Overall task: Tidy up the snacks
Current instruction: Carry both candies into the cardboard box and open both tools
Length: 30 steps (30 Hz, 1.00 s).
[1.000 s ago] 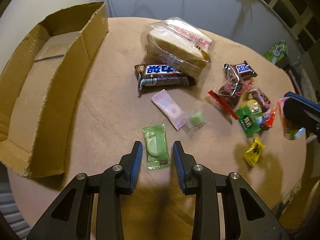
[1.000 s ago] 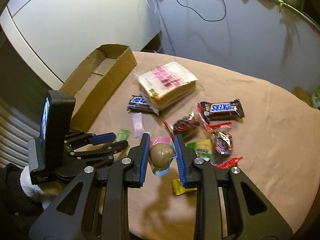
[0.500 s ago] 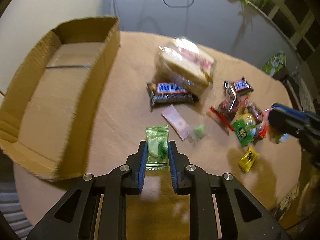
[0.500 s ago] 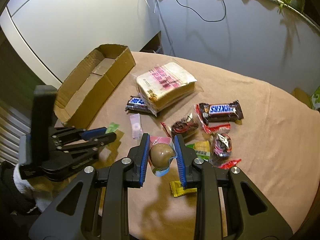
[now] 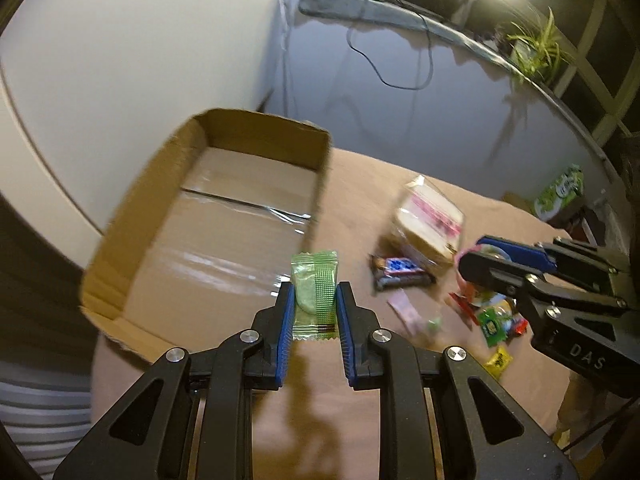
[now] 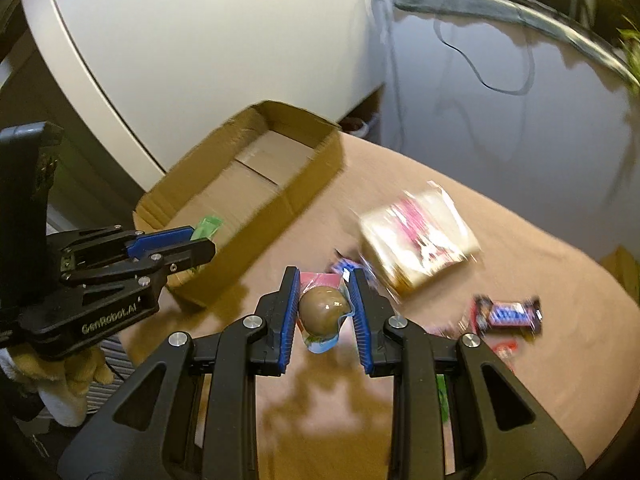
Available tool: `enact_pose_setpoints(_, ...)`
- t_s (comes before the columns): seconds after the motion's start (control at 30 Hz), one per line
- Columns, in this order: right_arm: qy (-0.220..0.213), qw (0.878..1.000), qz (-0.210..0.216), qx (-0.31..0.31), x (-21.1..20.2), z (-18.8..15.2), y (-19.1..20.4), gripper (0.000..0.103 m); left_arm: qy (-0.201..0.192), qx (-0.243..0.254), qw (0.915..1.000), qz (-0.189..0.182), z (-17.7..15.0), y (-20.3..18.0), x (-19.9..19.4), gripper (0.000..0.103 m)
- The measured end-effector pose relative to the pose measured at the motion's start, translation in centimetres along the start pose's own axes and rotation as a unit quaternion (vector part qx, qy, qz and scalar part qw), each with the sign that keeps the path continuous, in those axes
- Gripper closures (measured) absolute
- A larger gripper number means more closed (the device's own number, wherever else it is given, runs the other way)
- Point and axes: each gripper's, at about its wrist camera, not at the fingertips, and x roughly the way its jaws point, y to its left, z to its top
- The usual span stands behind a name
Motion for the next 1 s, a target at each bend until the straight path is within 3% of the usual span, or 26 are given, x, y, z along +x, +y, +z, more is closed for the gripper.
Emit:
enact_pose_setpoints(0.37, 0.012, 0.998, 0.038, -0.049, 5.0, 5.8, 5.0, 0.077, 0.000, -0.031, 0.9991, 0.030, 0.3, 4.6, 0.6, 0.084)
enact_pose_setpoints(0.9, 0.043, 0.995, 0.059, -0.064, 10.3, 8.2, 8.0, 0.076, 0.008, -0.058, 0.9971, 0.049, 0.1, 7.3, 1.7, 0.082)
enact_pose_setpoints(0.97, 0.043, 0.995, 0.057, -0.064, 10.4, 8.2, 8.0, 0.060, 0.008, -0.059, 0.9970, 0.050, 0.0, 7.3, 1.7, 0.077)
enact_pose_setpoints(1.0, 0.040, 0.996, 0.056, -0.064, 10.4, 8.3, 8.0, 0.047, 0.008, -0.060, 0.9969, 0.052, 0.0, 7.4, 1.7, 0.074)
